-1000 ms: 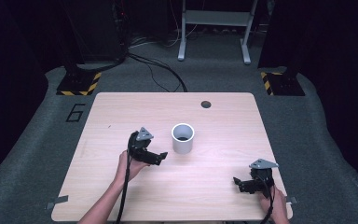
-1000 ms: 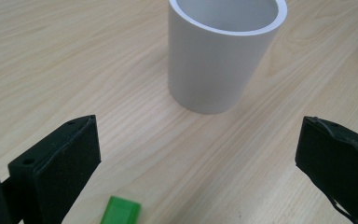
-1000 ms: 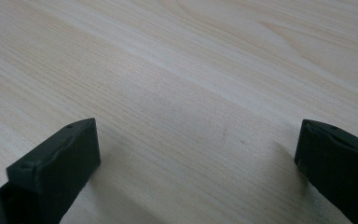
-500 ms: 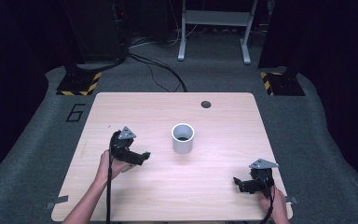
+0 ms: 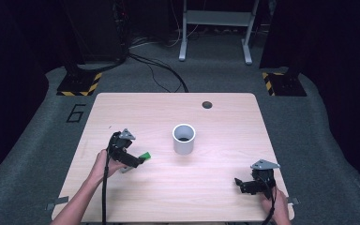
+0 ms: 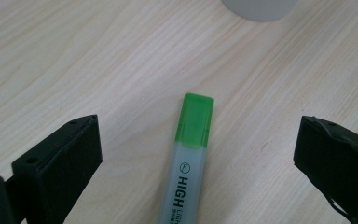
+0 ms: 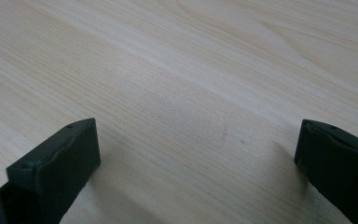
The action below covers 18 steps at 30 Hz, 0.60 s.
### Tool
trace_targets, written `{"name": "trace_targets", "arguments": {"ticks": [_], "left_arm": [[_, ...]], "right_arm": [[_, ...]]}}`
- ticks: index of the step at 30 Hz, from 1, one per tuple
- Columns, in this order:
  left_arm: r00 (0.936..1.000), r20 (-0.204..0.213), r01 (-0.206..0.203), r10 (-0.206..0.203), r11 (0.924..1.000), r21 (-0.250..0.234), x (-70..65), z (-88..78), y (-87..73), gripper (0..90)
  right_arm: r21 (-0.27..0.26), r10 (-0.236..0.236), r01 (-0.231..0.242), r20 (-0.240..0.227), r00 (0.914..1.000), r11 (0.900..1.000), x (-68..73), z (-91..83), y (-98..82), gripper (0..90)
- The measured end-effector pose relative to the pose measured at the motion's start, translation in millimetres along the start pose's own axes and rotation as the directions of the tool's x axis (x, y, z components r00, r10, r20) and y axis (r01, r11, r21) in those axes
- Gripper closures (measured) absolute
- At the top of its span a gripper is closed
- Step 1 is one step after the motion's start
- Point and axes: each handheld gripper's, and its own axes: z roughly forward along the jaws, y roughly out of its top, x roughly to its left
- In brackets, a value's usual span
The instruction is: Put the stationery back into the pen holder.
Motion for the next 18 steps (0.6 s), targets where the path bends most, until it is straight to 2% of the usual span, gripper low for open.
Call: {"name": "trace_targets", "arguments": {"ticks": [6,10,14,16,17,18], "left_arm": [[0.9997,-0.002,-0.026,0.026,0.9984,0.051,3.9,13.0,1.5,9.9],[0.9985,-0.004,-0.055,0.055,0.9952,0.081,2.8,19.9,4.8,20.3],[0.9978,0.016,-0.066,0.065,0.9917,0.11,0.6,26.8,7.0,34.6],[0.9973,0.018,-0.073,0.071,0.9904,0.117,-0.3,28.5,7.6,36.1],[0.9968,0.029,-0.078,0.075,0.9896,0.121,-1.5,31.1,8.8,39.8],[0.9963,0.022,-0.085,0.082,0.9882,0.128,-2.2,32.3,9.8,41.3]], "right_arm": [[0.001,0.002,-0.002,0.0,1.0,1.0,0.2,-0.1,0.0,0.0],[0.0,0.0,0.0,0.0,1.0,1.0,0.0,0.0,0.0,0.0],[0.0,0.001,-0.001,0.0,1.0,1.0,0.1,0.0,0.0,0.0],[0.001,0.002,-0.002,0.0,1.0,1.0,0.2,-0.1,0.0,0.0],[0.001,0.002,-0.002,0.0,1.0,1.0,0.2,-0.1,0.0,0.0],[0.001,0.002,-0.002,0.0,1.0,1.0,0.2,-0.1,0.0,0.0]]}}
